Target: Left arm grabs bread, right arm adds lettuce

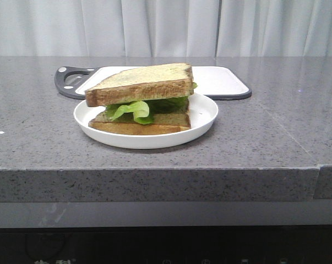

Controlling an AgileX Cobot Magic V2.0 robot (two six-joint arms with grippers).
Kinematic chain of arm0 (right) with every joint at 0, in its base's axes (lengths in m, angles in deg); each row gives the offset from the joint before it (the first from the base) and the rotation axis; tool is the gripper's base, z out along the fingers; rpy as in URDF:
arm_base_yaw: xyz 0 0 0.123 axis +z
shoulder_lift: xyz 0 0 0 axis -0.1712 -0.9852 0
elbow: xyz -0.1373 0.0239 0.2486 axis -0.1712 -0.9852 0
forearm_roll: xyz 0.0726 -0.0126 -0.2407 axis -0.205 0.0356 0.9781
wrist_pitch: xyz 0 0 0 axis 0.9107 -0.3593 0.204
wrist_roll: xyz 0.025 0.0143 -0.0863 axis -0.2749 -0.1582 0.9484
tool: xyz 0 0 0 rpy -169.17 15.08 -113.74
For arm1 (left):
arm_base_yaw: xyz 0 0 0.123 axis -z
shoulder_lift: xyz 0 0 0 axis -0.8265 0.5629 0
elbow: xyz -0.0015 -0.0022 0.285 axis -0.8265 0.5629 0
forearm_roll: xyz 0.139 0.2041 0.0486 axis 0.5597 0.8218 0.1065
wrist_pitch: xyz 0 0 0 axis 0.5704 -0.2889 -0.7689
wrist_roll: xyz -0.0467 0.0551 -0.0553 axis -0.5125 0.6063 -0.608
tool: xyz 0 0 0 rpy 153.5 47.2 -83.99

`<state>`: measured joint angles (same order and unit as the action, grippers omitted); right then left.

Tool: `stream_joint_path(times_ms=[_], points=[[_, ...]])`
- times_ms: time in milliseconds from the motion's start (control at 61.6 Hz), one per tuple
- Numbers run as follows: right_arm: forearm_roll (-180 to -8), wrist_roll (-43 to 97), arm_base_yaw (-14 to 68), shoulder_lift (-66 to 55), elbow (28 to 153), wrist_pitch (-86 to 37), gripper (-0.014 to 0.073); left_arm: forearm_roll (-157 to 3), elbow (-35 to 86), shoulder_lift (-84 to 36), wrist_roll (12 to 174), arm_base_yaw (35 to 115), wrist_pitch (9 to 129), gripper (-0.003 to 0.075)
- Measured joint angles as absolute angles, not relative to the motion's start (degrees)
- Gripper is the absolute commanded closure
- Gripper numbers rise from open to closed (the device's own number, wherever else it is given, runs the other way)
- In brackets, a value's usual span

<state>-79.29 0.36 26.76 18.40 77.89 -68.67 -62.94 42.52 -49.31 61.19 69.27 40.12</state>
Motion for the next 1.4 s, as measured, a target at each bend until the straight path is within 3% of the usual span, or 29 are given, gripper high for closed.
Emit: stream_joint_path(times_ms=[130, 909, 1395], points=[[-79.29, 0.36, 26.76, 18.4, 77.89, -68.57, 0.0718, -62.94, 42.52, -49.31, 61.19, 69.27, 40.57, 0.0741], [-79.29, 0.29, 26.76, 18.4, 77.89, -69.26, 0.0712, -62.94, 44.26, -50.81, 61.19, 69.02, 42.86, 0.0741], [-79.29, 0.29, 26.76, 18.4, 77.89, -69.26, 0.0712, -66.13, 68.79, -75.48, 61.19, 56.66, 61.51, 0.0741]])
